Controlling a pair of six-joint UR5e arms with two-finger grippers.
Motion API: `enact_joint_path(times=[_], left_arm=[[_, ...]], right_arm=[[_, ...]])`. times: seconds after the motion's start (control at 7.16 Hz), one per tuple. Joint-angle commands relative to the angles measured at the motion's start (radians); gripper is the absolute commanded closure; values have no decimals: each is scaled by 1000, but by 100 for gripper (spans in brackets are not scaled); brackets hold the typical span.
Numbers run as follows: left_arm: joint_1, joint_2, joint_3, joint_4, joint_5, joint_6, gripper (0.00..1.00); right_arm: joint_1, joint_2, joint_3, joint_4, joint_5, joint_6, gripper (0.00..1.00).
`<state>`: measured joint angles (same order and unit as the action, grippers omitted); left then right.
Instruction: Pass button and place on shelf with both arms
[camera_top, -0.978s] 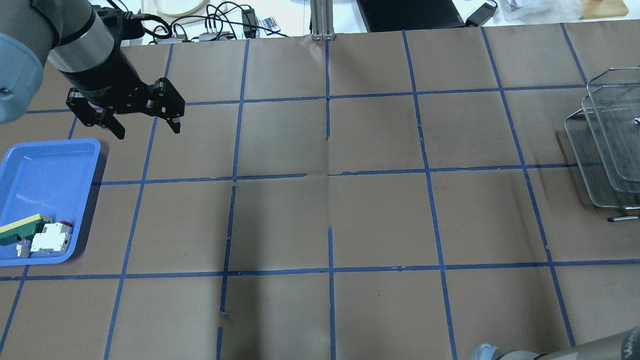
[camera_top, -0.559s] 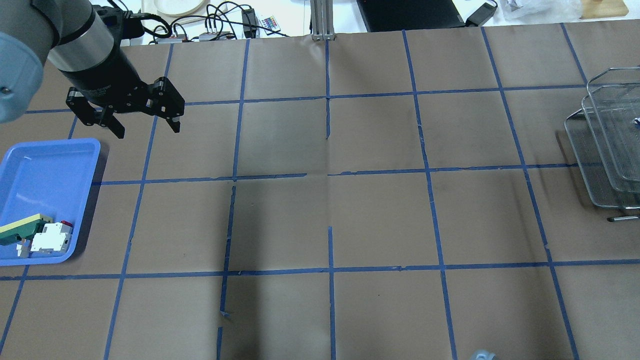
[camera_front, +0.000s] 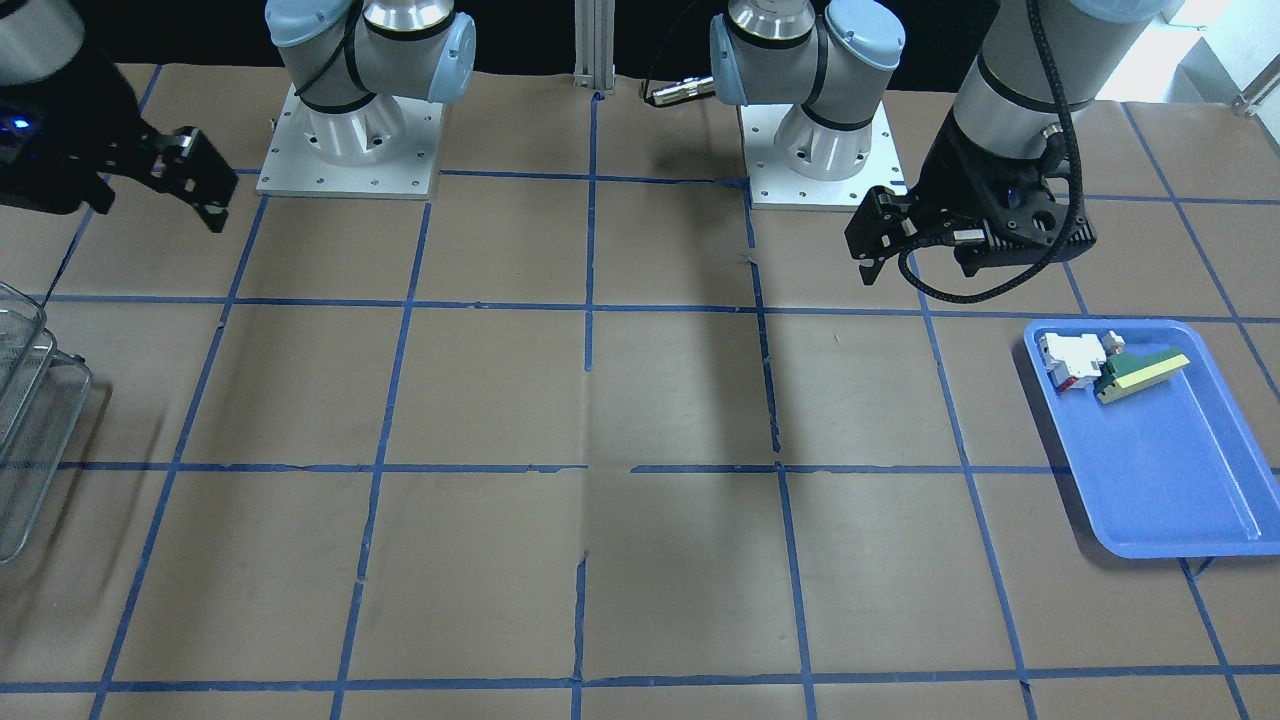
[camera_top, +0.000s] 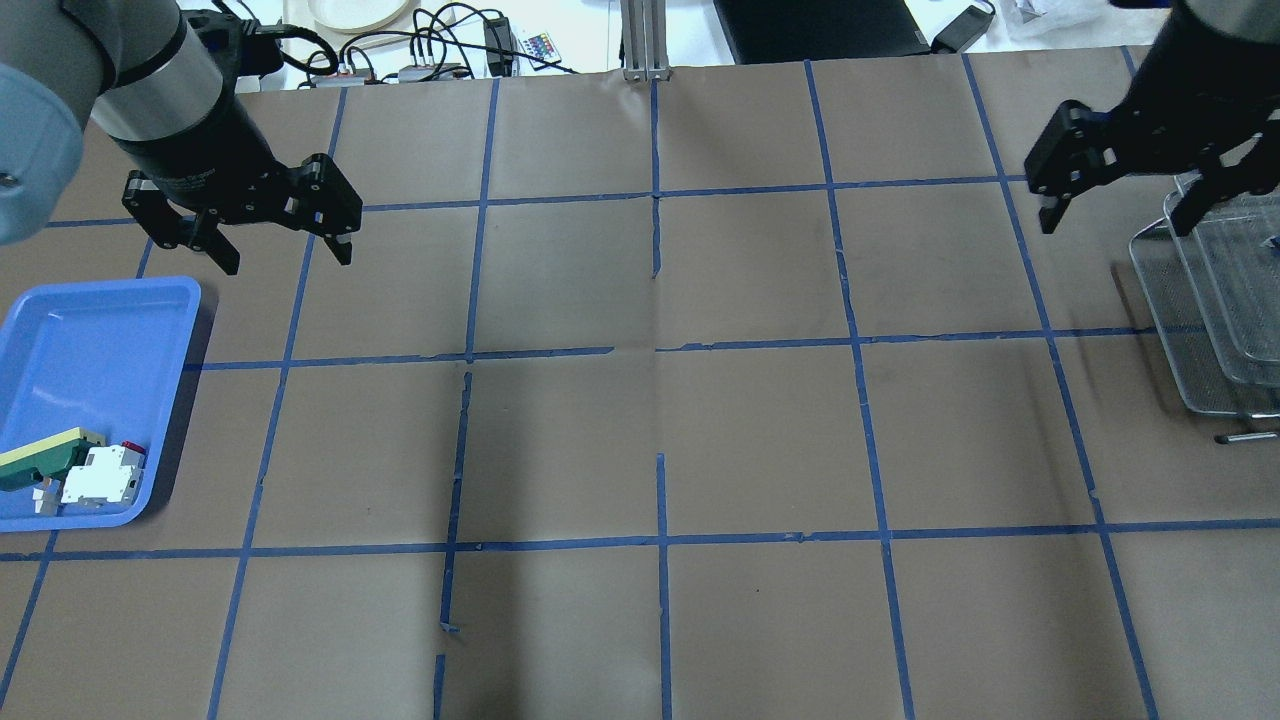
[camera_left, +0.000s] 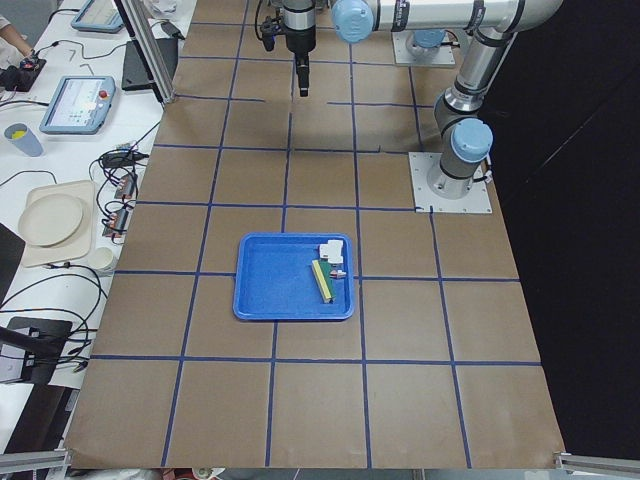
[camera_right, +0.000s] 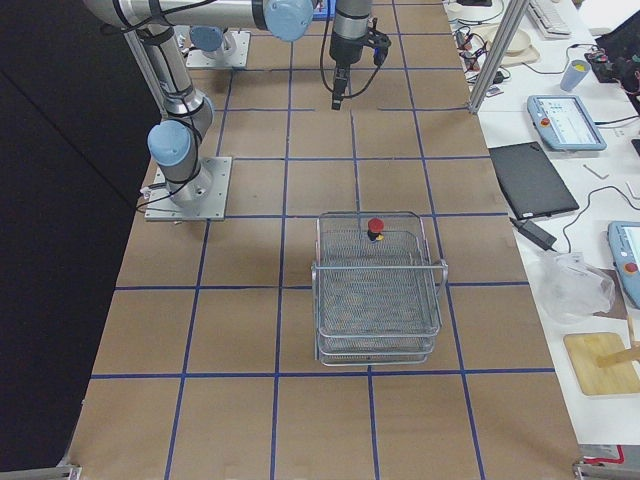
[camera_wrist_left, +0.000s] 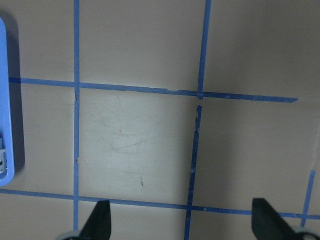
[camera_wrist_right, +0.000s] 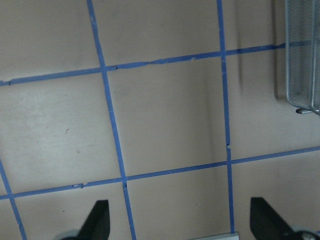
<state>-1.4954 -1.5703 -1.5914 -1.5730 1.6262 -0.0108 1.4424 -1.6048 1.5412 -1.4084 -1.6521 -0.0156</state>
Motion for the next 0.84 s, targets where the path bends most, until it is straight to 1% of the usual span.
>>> enact_joint_path(times=[0.0, 0.14, 0.28, 0.7], left_arm=[[0, -1, 1, -1, 3, 0, 0], [1, -1, 1, 1, 3, 0, 0], [1, 1, 1, 1, 3, 0, 0], [1, 1, -1, -1, 4, 0, 0]], right_arm=[[61, -96, 145, -18, 5, 29, 0], [62, -127, 191, -95, 52, 25, 0], [70, -135, 198, -115, 110, 13, 0], [81, -136, 195, -115, 115, 20, 0]])
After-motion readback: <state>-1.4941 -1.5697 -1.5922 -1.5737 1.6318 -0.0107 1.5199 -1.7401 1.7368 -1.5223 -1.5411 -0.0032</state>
